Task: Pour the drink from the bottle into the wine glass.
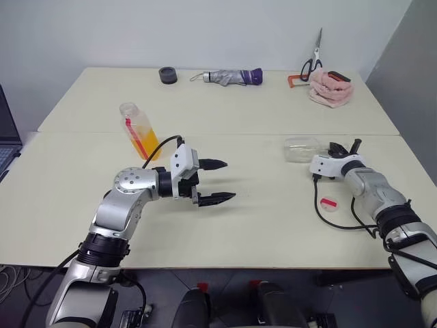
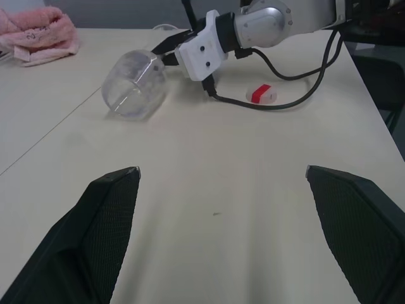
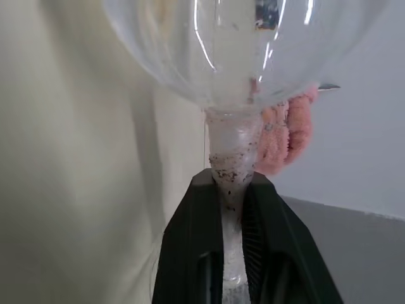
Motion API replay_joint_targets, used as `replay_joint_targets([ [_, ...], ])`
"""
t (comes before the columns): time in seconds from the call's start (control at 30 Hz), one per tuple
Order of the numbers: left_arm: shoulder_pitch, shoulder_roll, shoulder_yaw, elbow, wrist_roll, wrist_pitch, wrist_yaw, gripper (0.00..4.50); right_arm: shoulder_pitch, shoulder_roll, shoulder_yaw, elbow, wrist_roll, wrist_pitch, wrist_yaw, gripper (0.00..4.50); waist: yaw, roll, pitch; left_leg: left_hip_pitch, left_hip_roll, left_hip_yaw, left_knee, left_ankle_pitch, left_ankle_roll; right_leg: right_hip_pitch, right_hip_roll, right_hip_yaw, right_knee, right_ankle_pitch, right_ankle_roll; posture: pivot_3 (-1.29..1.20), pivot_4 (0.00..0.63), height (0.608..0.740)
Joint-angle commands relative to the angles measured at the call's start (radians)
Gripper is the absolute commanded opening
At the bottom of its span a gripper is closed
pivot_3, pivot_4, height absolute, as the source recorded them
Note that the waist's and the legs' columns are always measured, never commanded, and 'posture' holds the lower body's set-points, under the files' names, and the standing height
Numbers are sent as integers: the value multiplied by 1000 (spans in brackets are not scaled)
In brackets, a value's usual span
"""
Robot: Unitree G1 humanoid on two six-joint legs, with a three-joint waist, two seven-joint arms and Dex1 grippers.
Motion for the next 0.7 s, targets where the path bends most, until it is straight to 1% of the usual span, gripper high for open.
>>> replay_joint_targets([
  [0.03, 10, 1, 52, -33, -14, 20, 50, 4500, 1, 13, -48, -85, 57, -25, -22, 113, -5, 0, 0, 0, 0, 0, 0, 0, 0, 0, 0, 0, 0, 0, 0, 0, 150, 740],
  [0.1, 27, 8, 74, -41, -20, 37, 76, 4500, 28, 40, -101, -177, 140, -39, 10, 113, -11, 0, 0, 0, 0, 0, 0, 0, 0, 0, 0, 0, 0, 0, 0, 0, 150, 740],
  [0.17, 57, 20, 101, -65, -27, 61, 102, 4500, 66, 108, -163, -287, 271, -50, 72, 113, -18, 0, 0, 0, 1, 0, -1, 0, 0, -1, 1, 1, 0, 0, 0, 0, 150, 740],
  [0.23, 95, 37, 133, -107, -42, 94, 125, 4500, 101, 207, -205, -380, 408, -36, 154, 113, -24, 0, 0, 0, 2, -1, -1, 0, 0, -1, 1, 0, 0, 0, 0, 0, 150, 740],
  [0.27, 112, 46, 150, -129, -52, 112, 136, 4500, 114, 276, -229, -410, 498, -17, 202, 113, -27, 0, 0, 0, 3, -2, -1, 0, 0, -1, 1, 0, 0, 0, 0, 0, 150, 740],
  [0.33, 134, 60, 176, -160, -65, 141, 155, 4500, 120, 380, -263, -423, 617, 0, 262, 113, -28, 0, 0, 0, 3, -4, -1, 0, 0, -1, 1, -1, 0, 0, 0, 0, 150, 740],
  [0.4, 144, 73, 200, -179, -76, 164, 174, 4500, 108, 486, -293, -393, 719, 11, 314, 113, -25, 1, 0, -1, 3, -5, -1, 0, 0, -1, 1, -2, 1, 0, 0, 0, 150, 740],
  [0.5, 139, 85, 221, -195, -85, 191, 198, 4500, 66, 596, -319, -270, 792, 16, 361, 113, -13, 1, 0, -1, 3, -5, -1, 0, 0, 0, -2, -3, 1, 0, 0, 0, 150, 740],
  [0.6, 125, 91, 226, -218, -96, 219, 213, 4500, 33, 643, -329, -154, 818, 9, 401, 113, 1, 1, 0, -1, 1, -4, 0, 0, 0, 0, -5, -3, 1, 0, 0, 0, 150, 740],
  [0.7, 114, 104, 232, -251, -116, 259, 224, 4500, 41, 643, -326, -98, 812, -11, 438, 113, 2, 0, 0, -1, 1, -4, 0, 0, 0, 1, -6, -3, 0, 0, 0, 0, 150, 740],
])
